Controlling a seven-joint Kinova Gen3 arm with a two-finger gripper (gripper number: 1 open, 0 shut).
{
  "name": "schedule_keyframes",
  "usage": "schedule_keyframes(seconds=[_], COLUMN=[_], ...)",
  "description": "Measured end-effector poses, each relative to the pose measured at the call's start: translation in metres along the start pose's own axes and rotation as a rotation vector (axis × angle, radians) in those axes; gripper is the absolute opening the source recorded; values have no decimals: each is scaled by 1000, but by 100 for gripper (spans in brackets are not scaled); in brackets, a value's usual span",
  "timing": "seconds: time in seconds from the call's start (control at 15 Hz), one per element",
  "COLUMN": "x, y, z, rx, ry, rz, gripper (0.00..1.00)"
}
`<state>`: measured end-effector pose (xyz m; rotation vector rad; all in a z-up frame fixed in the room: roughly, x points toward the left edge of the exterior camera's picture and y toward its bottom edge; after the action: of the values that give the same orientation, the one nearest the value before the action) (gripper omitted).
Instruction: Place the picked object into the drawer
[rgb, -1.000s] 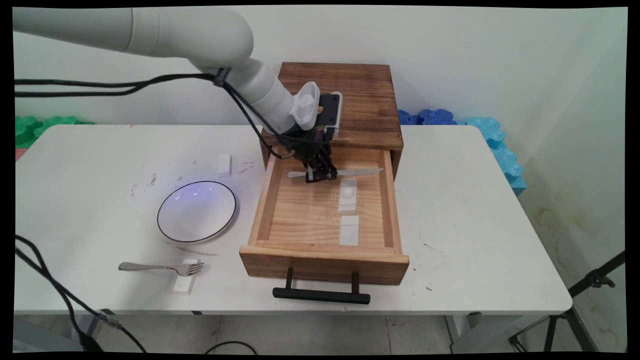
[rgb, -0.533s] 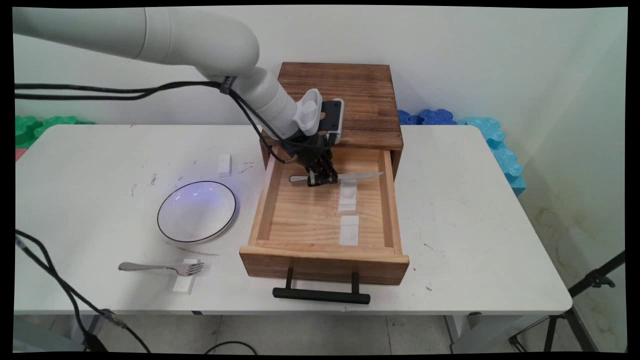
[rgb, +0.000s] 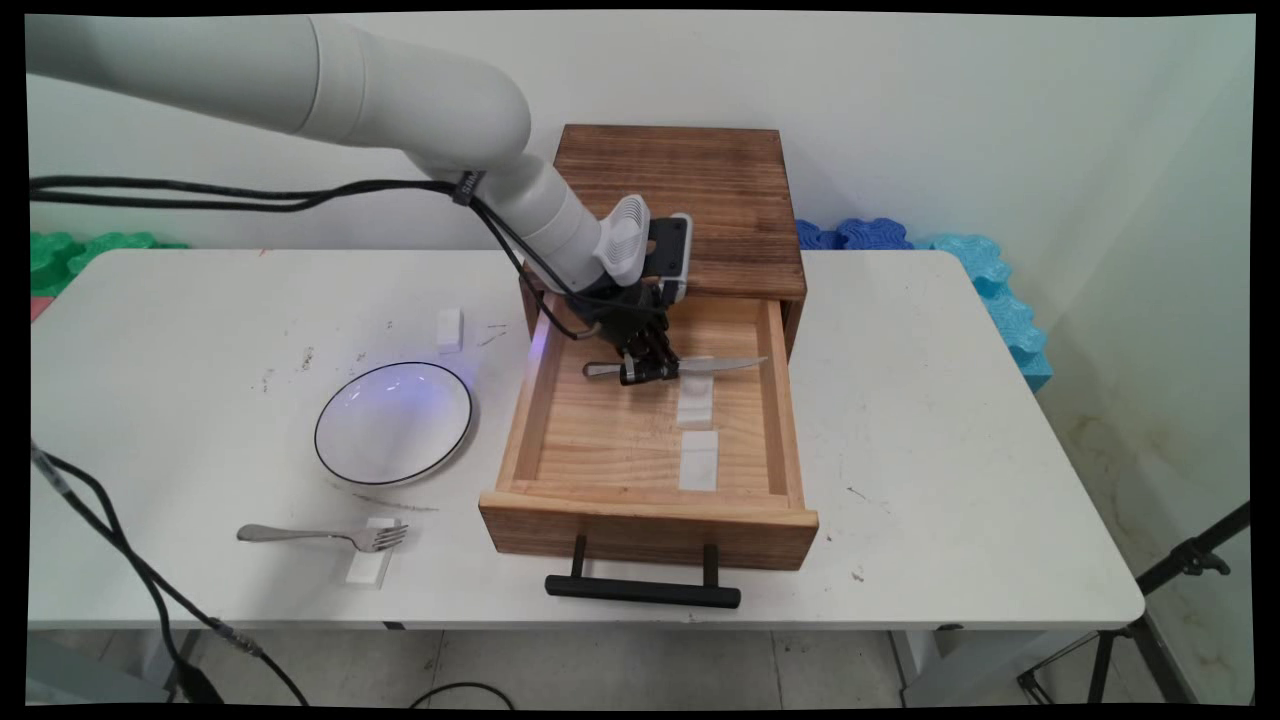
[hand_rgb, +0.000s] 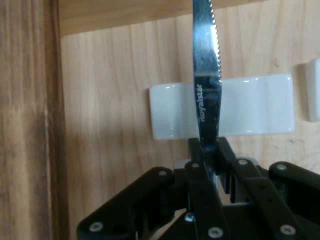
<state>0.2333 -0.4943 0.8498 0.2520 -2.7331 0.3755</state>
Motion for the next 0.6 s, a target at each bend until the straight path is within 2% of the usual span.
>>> schedule_keyframes(seconds=[0.53, 0.6], x=[-2, -3], y=[1, 1], z=[9, 9], rx=[-9, -10], ry=[5, 5], rz=[3, 3], gripper=[0, 100])
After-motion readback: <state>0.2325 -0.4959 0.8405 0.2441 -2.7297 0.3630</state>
